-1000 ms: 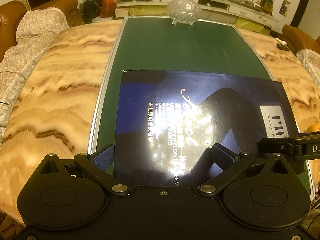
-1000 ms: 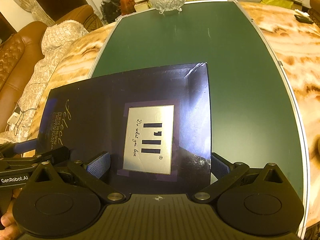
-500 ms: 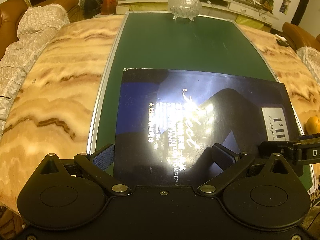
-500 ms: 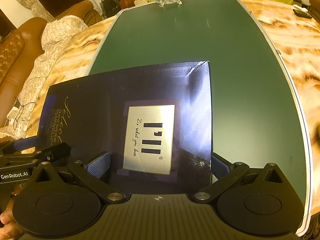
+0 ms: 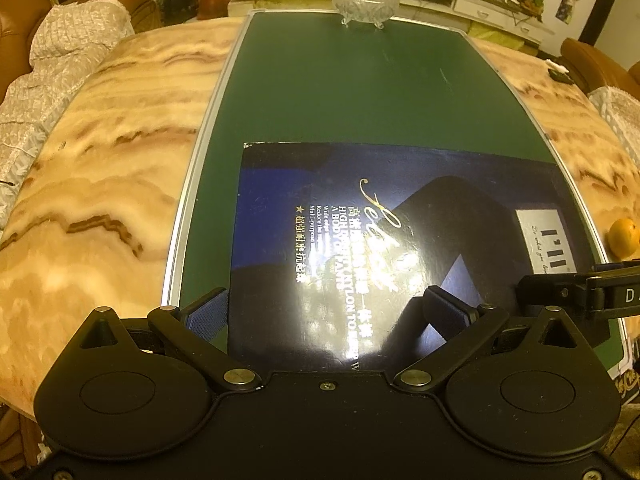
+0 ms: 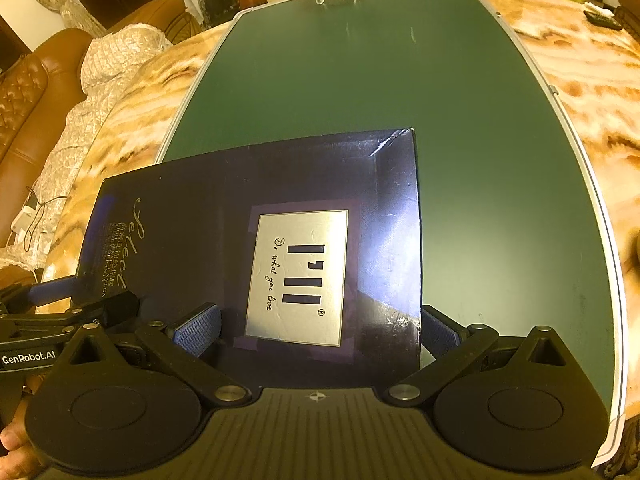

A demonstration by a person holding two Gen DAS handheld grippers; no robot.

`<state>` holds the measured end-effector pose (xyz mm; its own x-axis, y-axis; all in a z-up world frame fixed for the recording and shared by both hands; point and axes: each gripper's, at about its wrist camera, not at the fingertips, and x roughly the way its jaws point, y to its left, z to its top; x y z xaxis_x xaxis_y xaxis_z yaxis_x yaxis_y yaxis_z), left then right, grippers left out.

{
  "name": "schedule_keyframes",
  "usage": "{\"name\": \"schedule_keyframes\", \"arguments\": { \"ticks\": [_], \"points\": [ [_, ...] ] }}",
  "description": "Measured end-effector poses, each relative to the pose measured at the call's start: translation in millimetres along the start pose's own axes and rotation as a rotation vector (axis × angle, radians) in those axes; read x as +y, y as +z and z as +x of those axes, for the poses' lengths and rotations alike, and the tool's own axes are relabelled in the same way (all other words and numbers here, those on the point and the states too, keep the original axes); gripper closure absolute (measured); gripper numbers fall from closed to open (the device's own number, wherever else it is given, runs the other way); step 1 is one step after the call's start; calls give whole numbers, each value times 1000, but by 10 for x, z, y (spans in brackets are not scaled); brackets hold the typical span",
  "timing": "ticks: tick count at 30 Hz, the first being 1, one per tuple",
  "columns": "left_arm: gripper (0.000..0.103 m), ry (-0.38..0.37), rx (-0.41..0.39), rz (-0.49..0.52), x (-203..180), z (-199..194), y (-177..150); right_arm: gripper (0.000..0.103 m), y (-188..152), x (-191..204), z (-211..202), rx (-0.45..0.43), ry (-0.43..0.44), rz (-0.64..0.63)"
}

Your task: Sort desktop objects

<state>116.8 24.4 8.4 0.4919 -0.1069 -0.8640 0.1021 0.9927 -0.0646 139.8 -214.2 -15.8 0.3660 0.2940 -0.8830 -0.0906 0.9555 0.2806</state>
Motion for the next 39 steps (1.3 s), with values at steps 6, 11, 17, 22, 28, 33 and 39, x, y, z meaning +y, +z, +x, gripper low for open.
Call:
{"name": "schedule_keyframes", "arguments": {
  "ticks": [6, 11, 17, 22, 28, 33, 39],
  "points": [
    [0, 0, 3, -1, -2, -6, -39, 0, -59, -12, -1, 1, 3, 7],
    [0, -4, 5, -3, 5, -11, -67, 0, -85, 0, -4, -2, 0, 2],
    [0, -8, 5, -7, 21, -15, -100, 0, -116, 6, -14, -7, -2, -4],
    [0, -10, 3, -9, 31, -24, -133, 0, -139, 16, -16, -12, -1, -7],
    [0, -14, -1, -8, 42, -36, -170, 0, -162, 24, -13, -17, 0, -13],
    [0, -13, -3, -7, 42, -37, -173, 0, -170, 11, -17, -19, 1, -14],
    [0, -13, -6, -4, 44, -39, -184, 0, -172, 4, -13, -20, 3, -17]
  ]
}}
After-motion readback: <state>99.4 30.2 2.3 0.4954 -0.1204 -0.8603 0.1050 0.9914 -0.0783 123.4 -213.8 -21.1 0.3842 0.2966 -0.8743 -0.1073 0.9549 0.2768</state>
